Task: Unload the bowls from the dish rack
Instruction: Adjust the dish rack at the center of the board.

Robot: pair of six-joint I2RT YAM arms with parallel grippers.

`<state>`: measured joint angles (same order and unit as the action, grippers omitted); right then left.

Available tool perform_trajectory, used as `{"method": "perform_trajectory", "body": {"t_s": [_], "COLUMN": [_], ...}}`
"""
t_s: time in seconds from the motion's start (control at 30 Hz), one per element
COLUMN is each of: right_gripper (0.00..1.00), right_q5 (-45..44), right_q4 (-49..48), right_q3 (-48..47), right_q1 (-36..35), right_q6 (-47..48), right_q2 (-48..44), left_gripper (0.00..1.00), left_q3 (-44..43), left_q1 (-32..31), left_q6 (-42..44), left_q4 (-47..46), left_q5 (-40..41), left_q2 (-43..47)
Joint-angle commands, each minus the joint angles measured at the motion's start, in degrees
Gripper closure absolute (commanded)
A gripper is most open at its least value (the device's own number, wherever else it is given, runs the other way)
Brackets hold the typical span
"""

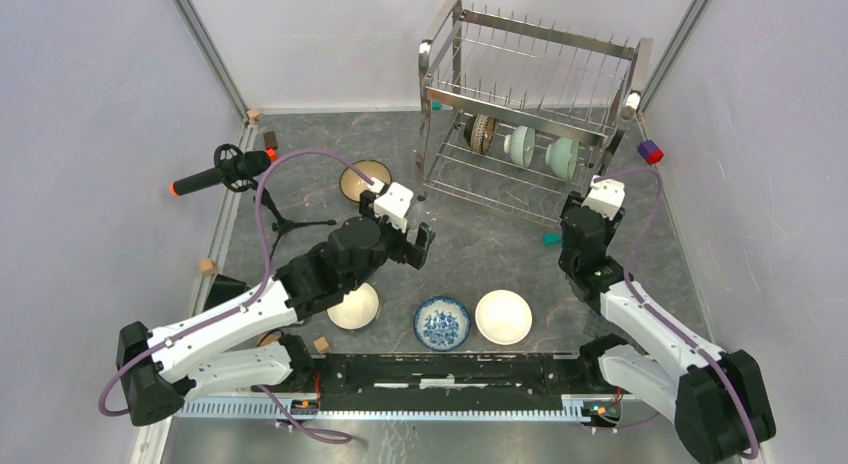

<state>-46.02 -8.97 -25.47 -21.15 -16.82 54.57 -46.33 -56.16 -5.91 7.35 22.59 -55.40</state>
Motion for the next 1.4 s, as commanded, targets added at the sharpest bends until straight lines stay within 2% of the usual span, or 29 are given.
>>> {"method": "perform_trajectory", "body": {"t_s": [0.0,0.17,0.5,0.67,0.9,1.13,1.3,1.37], "right_gripper": [0.38,0.58,0.99,1.00,1.00,1.00,1.00,0.93], "right_q5": [-1.4,-0.7,4.3,4.4,-1.1,-2.4,-3.1,-2.4], "right_q4": [-6.9,-7.1,-4.8,-1.5,3.4,6.4,7.9,8.9], "right_q3": [-2.1,-1.3,0.1,-1.6,-5.0,-6.7,-7.6,-8.1], "right_q1": [1.1,1.9,1.4,-1.9,-12.4,-20.0,-23.9,-24.4], "right_q6": [2.0,1.0,-1.8,-3.3,-8.3,-16.3,-17.8,-16.4], "right_q2": [4.0,5.9,1.3,0.1,1.1,3.6,4.7,3.8], "left_gripper": [0.00,0.00,0.00,0.00,0.00,0.00,0.00,0.00], "left_q3": [-2.0,-2.1,-2.5,-2.5,-2.6,-2.6,-2.6,-2.6], "left_q1": [-1.9,-2.6,-2.7,-2.8,-2.9,-3.2,-3.3,-3.3], "left_q6": [3.7,3.9,3.8,3.8,3.8,3.9,3.9,4.0], "left_q4": [-0.4,-0.4,0.2,0.2,0.5,0.8,0.7,0.7], "left_q5": [2.9,3.1,3.2,3.5,4.0,4.9,5.1,5.1], "left_q2": [0.6,0.4,0.4,0.3,0.1,-0.3,-0.5,-0.7]}}
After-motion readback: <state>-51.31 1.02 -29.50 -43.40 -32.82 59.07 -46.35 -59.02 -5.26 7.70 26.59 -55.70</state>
